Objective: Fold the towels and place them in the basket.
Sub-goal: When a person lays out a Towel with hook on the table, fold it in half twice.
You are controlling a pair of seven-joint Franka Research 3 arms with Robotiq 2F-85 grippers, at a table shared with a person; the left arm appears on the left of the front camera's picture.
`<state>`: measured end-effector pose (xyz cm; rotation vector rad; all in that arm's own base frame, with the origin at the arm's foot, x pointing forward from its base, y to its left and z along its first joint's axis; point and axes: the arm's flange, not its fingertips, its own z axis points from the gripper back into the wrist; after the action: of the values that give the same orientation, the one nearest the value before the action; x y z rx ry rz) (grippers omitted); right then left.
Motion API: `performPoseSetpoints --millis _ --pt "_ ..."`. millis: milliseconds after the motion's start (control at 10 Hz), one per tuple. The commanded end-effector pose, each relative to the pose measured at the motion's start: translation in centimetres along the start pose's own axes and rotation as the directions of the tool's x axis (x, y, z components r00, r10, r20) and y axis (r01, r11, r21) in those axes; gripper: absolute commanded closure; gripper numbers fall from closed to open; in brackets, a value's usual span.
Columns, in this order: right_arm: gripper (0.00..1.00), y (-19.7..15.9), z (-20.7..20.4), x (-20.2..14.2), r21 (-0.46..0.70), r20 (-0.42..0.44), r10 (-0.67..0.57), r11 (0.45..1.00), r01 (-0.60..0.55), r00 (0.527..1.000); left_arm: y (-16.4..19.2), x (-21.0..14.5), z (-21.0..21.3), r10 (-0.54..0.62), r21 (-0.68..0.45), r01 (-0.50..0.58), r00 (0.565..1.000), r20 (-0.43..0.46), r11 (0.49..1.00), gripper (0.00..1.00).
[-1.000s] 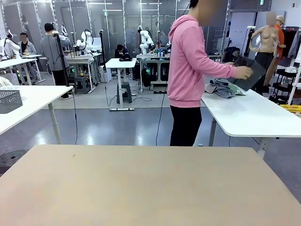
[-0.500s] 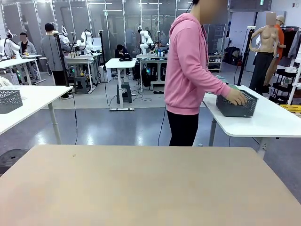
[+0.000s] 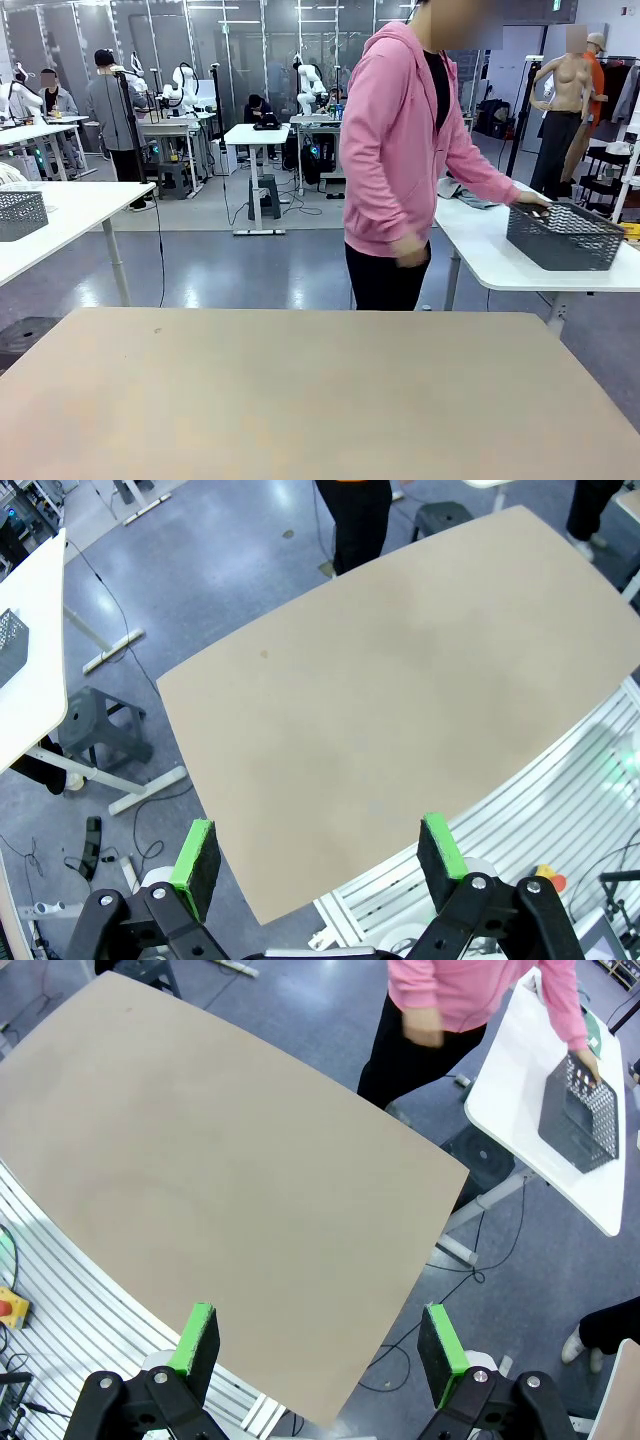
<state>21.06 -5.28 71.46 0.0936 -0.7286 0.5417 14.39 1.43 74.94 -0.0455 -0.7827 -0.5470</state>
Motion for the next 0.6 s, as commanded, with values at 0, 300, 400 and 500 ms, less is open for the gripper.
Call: performPoseSetpoints --millis 0,300,400,500 --pt "0.00 -0.02 -0.05 0.06 0.005 0.003 0.004 1.000 -0.004 1.000 -0.01 0.02 0.08 -0.001 0.000 0.001 1.000 0.001 1.000 0.00" --pt "0.00 -0.02 -0.05 0.06 0.005 0.003 0.004 1.000 -0.004 1.000 -0.01 0.02 0.08 -0.001 0.000 0.001 1.000 0.001 1.000 0.00" --pt "0.00 -0.02 -0.05 0.06 0.005 0.003 0.004 1.000 -0.004 1.000 -0.01 0.02 0.08 -0.001 0.000 0.001 1.000 0.001 1.000 0.00" --pt "0.00 -0.02 -0.05 0.06 0.005 0.003 0.004 1.000 -0.004 1.000 -0.01 0.02 0.08 -0.001 0.000 0.001 1.000 0.001 1.000 0.00"
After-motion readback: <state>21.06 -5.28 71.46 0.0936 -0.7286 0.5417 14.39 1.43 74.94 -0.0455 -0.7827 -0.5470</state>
